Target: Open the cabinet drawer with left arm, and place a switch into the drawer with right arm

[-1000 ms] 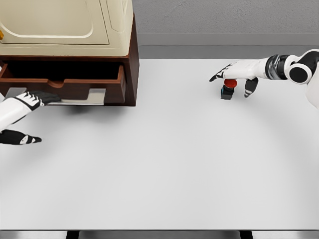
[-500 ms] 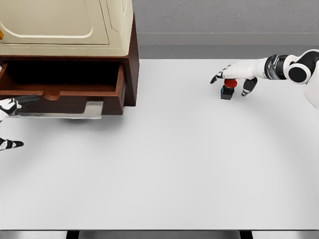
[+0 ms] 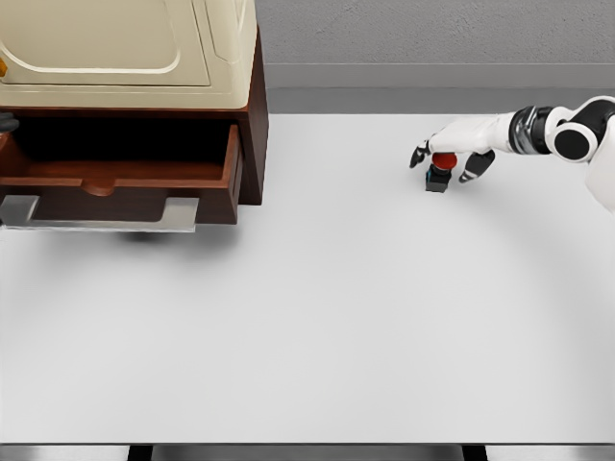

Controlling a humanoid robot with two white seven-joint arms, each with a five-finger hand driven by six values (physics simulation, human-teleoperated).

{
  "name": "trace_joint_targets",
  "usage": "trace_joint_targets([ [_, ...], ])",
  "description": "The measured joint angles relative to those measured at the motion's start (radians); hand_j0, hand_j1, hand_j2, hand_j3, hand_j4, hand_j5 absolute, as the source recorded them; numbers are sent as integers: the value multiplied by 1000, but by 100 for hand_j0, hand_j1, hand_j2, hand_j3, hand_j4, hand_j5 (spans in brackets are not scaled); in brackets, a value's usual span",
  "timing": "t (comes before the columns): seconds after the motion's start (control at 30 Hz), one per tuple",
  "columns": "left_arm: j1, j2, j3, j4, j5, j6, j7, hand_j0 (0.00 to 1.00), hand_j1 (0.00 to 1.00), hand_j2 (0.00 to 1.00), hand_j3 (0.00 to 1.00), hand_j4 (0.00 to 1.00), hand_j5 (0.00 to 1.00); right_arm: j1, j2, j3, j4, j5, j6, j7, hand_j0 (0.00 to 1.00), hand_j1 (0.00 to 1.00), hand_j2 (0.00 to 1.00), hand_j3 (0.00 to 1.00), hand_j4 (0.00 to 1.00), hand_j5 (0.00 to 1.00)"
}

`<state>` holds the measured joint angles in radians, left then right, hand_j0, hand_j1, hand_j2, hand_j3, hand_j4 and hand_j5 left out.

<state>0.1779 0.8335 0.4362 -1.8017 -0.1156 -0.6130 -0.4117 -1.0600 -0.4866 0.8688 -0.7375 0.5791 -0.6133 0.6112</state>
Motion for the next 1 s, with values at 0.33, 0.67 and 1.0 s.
trace_joint_targets([
  [0.33, -126, -4, -163, -2, 2, 0, 2, 100, 100, 100, 100, 100, 100, 0, 2, 0, 3, 0, 0, 0, 67, 67, 67, 67, 67, 67],
  [0.67, -153, -32, -203, -2, 2, 0, 2, 100, 100, 100, 100, 100, 100, 2, 4, -3, 2, -1, 2, -1, 50, 50, 50, 50, 50, 50],
  [1.0, -153, -68, -215, -1, 1, 0, 2, 100, 100, 100, 100, 100, 100, -6, 4, -9, -19, -9, -1, 0, 31, 31, 31, 31, 31, 31],
])
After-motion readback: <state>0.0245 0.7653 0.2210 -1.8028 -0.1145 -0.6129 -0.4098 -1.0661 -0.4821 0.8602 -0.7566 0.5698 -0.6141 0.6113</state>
